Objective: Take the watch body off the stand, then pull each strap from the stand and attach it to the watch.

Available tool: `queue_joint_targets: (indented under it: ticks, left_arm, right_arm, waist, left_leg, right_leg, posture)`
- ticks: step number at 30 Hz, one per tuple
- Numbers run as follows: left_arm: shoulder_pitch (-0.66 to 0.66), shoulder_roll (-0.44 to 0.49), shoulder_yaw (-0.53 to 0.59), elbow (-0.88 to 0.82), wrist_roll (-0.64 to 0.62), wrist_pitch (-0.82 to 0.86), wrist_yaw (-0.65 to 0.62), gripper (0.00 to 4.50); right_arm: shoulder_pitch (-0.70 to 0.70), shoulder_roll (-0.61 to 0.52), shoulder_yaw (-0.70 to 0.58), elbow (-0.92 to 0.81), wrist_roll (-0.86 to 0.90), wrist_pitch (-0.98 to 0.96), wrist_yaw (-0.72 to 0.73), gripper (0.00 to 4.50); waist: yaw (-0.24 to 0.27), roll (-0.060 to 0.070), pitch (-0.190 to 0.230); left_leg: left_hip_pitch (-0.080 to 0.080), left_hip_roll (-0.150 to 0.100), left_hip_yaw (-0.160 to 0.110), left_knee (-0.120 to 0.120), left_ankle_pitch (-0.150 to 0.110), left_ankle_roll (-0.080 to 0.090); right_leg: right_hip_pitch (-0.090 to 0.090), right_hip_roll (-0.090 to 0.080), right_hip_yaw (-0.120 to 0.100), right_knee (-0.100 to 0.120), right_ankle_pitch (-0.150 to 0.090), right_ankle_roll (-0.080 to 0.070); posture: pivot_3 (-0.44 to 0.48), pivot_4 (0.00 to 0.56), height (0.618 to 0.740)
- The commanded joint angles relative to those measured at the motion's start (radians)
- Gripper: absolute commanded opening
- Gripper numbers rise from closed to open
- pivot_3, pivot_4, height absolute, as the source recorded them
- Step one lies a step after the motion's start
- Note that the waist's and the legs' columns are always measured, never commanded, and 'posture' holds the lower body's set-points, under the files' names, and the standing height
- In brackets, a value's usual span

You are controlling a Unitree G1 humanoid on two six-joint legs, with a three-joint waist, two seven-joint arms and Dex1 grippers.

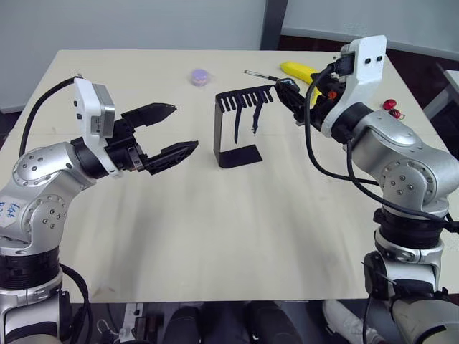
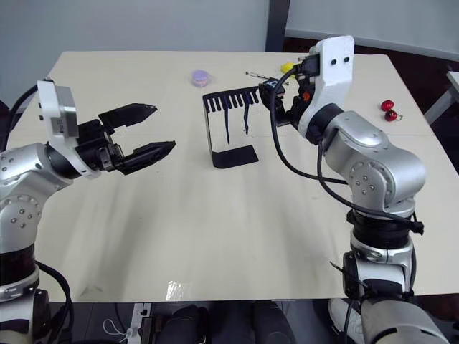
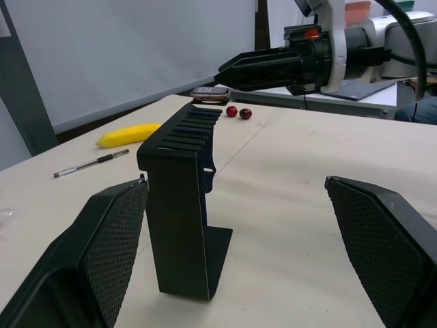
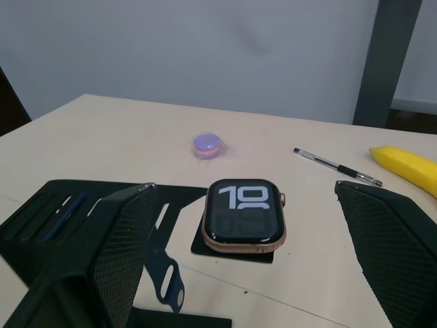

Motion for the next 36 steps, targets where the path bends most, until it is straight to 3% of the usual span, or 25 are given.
queue_joint_targets:
  ticks: [1, 23, 26, 30, 36]
  left_arm:
    - [-0.009, -0.001, 0.008, -0.012, 0.004, -0.021, -0.004, 4.48]
    - [0.015, 0.002, 0.023, -0.044, -0.003, -0.010, 0.018, 4.48]
    - [0.020, 0.001, 0.024, -0.049, -0.004, -0.010, 0.023, 4.50]
    - [0.024, 0.003, 0.027, -0.051, -0.006, -0.010, 0.026, 4.50]
    - [0.026, 0.007, 0.026, -0.045, -0.004, -0.011, 0.023, 4.50]
  right_arm:
    - [-0.031, 0.013, 0.002, 0.019, -0.036, -0.050, 0.028, 4.45]
    - [-0.068, 0.070, 0.021, 0.153, -0.137, -0.145, 0.130, 4.45]
    - [-0.069, 0.074, 0.021, 0.155, -0.144, -0.148, 0.136, 3.57]
    - [-0.069, 0.079, 0.020, 0.156, -0.149, -0.152, 0.145, 1.65]
    - [-0.074, 0.083, 0.017, 0.160, -0.152, -0.171, 0.160, 1.59]
  waist:
    - [0.000, 0.000, 0.000]
    - [-0.003, 0.000, 0.000]
    - [-0.003, 0.000, 0.000]
    - [-0.003, 0.000, 0.000]
    - [-0.003, 0.000, 0.000]
  left_leg:
    - [0.000, 0.000, 0.000, 0.000, 0.000, 0.000]
    - [-0.001, 0.000, 0.000, 0.001, 0.000, 0.000]
    - [-0.001, 0.000, 0.000, 0.001, 0.000, 0.000]
    - [-0.001, 0.000, 0.000, 0.001, 0.000, 0.000]
    - [-0.001, 0.000, 0.000, 0.001, 0.000, 0.000]
  right_leg:
    - [0.000, 0.000, 0.000, 0.000, 0.000, 0.000]
    - [-0.003, 0.000, 0.000, 0.005, 0.000, 0.000]
    - [-0.004, 0.000, 0.000, 0.006, 0.000, 0.000]
    - [-0.004, 0.000, 0.000, 0.006, 0.000, 0.000]
    - [-0.004, -0.001, 0.000, 0.006, 0.000, 0.000]
  posture:
    - [0.000, 0.150, 0.740]
    - [0.000, 0.150, 0.740]
    - [0.000, 0.150, 0.740]
    - [0.000, 0.150, 0.740]
    - [0.000, 0.150, 0.740]
